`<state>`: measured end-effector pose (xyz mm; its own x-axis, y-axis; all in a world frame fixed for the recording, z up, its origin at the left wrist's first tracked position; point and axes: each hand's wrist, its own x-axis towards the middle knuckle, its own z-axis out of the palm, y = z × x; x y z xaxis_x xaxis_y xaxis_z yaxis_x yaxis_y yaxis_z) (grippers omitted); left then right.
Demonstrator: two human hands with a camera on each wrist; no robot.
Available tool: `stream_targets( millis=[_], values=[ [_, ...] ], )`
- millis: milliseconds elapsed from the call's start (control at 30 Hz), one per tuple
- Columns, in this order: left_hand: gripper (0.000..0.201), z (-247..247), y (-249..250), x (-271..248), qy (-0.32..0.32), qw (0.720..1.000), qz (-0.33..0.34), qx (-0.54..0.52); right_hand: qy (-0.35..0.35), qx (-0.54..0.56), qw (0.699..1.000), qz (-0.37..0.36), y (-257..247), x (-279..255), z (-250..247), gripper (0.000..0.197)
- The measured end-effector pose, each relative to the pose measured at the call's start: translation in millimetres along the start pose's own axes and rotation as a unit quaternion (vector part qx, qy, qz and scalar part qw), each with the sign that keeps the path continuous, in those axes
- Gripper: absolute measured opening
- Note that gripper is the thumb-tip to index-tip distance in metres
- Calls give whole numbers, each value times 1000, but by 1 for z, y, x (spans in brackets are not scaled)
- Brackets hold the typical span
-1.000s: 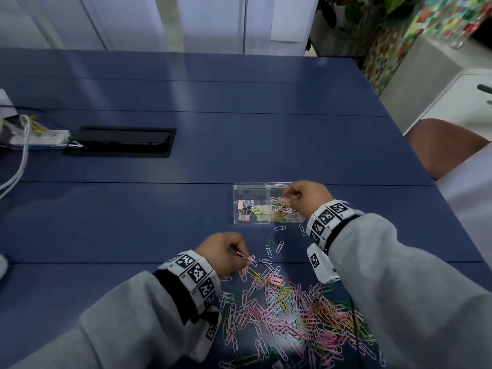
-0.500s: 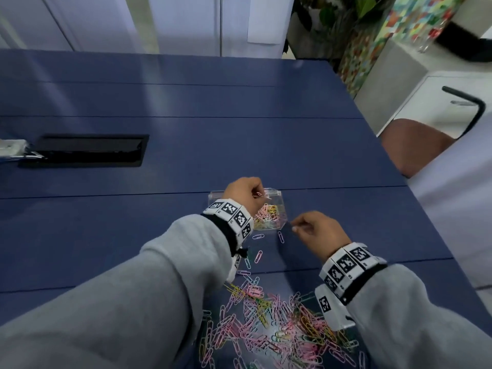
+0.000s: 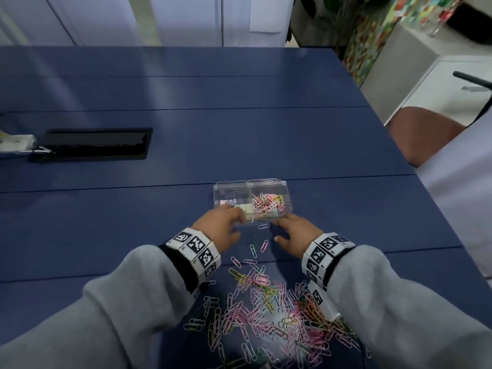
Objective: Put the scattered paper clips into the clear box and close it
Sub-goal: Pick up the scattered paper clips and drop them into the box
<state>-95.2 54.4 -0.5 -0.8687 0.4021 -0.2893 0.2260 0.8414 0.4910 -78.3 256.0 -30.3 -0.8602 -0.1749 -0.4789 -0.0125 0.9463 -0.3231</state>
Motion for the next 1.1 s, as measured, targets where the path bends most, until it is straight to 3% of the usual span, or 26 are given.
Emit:
stream_targets(
  millis=[100, 200, 300, 467, 633, 833, 933, 1100],
  values=[
    [40, 17, -14, -27, -139, 987, -43, 65, -11, -21, 1000, -19, -12, 3, 5, 51],
    [65, 37, -19, -43, -201, 974, -67, 80, -14, -40, 997, -62, -26, 1, 11, 47],
    [79, 49, -11, -49, -189, 976, -48, 97, -29, -58, 994, -93, -34, -4, 18, 46],
    [81, 61, 3, -51, -158, 981, -28, 114, -78, -95, 985, -124, -36, -27, 28, 48],
    [70, 63, 9, -55, -146, 982, -19, 121, -76, -80, 986, -127, -29, -54, 40, 45],
    [65, 71, 14, -61, -143, 982, -8, 123, -82, -94, 987, -101, -29, -62, 49, 71],
    [62, 72, 17, -59, -142, 983, -8, 114, -65, -74, 991, -93, -30, -62, 53, 66],
    [39, 72, 25, -56, -136, 986, -12, 99, -64, -21, 996, -65, -33, -62, 52, 48]
  ],
)
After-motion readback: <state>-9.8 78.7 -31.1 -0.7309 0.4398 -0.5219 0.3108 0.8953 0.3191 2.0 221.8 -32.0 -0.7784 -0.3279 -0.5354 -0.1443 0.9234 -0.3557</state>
